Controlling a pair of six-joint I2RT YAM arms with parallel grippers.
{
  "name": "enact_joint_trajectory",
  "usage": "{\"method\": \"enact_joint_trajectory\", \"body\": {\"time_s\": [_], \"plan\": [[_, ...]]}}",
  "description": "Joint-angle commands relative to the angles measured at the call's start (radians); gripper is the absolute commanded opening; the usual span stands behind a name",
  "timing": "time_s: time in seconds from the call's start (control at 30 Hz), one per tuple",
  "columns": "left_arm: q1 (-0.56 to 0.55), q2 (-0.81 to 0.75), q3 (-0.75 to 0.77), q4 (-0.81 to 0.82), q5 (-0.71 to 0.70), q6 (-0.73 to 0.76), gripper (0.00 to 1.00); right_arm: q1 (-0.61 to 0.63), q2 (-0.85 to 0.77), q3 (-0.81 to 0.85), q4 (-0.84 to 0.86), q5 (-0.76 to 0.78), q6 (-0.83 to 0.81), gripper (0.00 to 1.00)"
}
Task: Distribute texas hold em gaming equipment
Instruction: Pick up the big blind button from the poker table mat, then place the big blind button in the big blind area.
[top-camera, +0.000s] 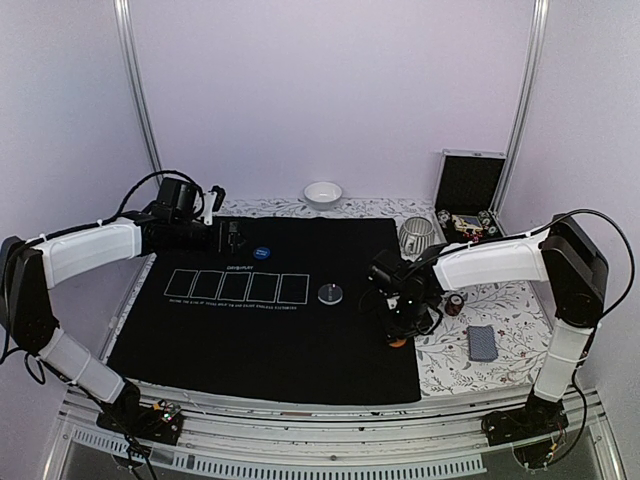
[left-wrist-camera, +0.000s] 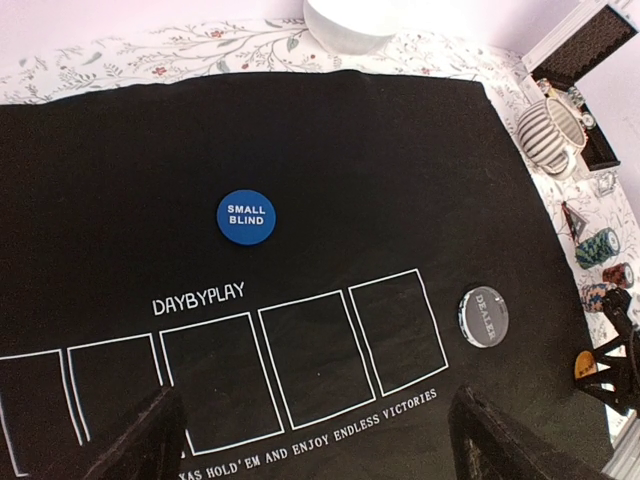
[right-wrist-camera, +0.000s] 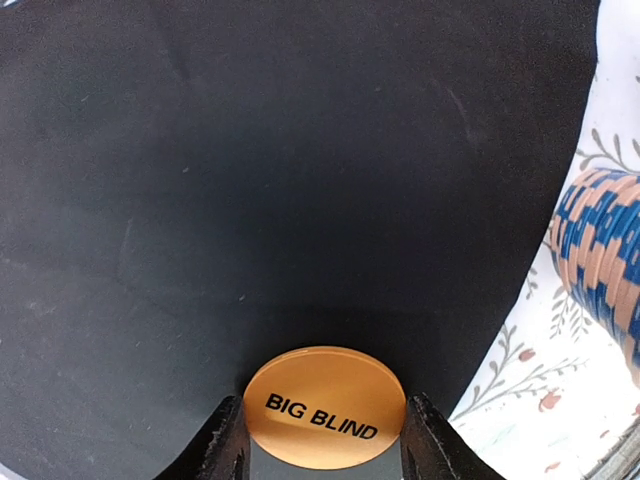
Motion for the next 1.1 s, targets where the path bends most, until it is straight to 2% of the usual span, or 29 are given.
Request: {"method": "enact_joint_trajectory", "body": {"time_s": [0.0, 0.1, 0.23, 0.4, 0.53, 0.63, 0.77, 0.87, 0.9, 0.97, 1.07], "plan": [[-0.002, -0.022, 0.005, -0.010, -0.002, 0.017, 0.94, 0.046, -0.019, 0.099, -0.057, 0.009, -0.020, 0.40], [-0.002, -0.030, 0.001, -0.011, -0.012, 0.023, 0.94, 0.129, 0.020, 0.211, -0.047, -0.024, -0.044, 0.40], [-0.001, -0.042, -0.002, -0.005, -0.020, 0.028, 0.94, 0.212, 0.167, 0.432, 0.001, -0.121, -0.119, 0.40], [0.004, -0.067, -0.012, -0.006, -0.007, 0.030, 0.95, 0.285, 0.432, 0.794, -0.094, -0.138, -0.180, 0.39], [0.012, -0.085, -0.031, -0.006, -0.024, 0.038, 0.96, 0.334, 0.584, 0.986, -0.158, -0.114, -0.195, 0.39], [0.019, -0.087, -0.037, -0.008, -0.017, 0.035, 0.96, 0.350, 0.630, 1.050, -0.202, -0.066, -0.189, 0.39], [0.024, -0.087, -0.035, -0.007, -0.006, 0.033, 0.96, 0.366, 0.634, 1.048, -0.210, -0.042, -0.181, 0.41], [0.027, -0.090, -0.033, -0.006, -0.007, 0.034, 0.96, 0.365, 0.638, 1.049, -0.218, -0.046, -0.180, 0.51], [0.027, -0.091, -0.031, -0.007, -0.006, 0.034, 0.96, 0.365, 0.637, 1.047, -0.218, -0.048, -0.180, 0.56], [0.027, -0.095, -0.033, -0.007, -0.005, 0.035, 0.96, 0.365, 0.637, 1.047, -0.220, -0.054, -0.180, 0.74], [0.028, -0.105, -0.033, -0.015, -0.007, 0.039, 0.96, 0.366, 0.629, 1.046, -0.220, -0.066, -0.190, 0.89]]}}
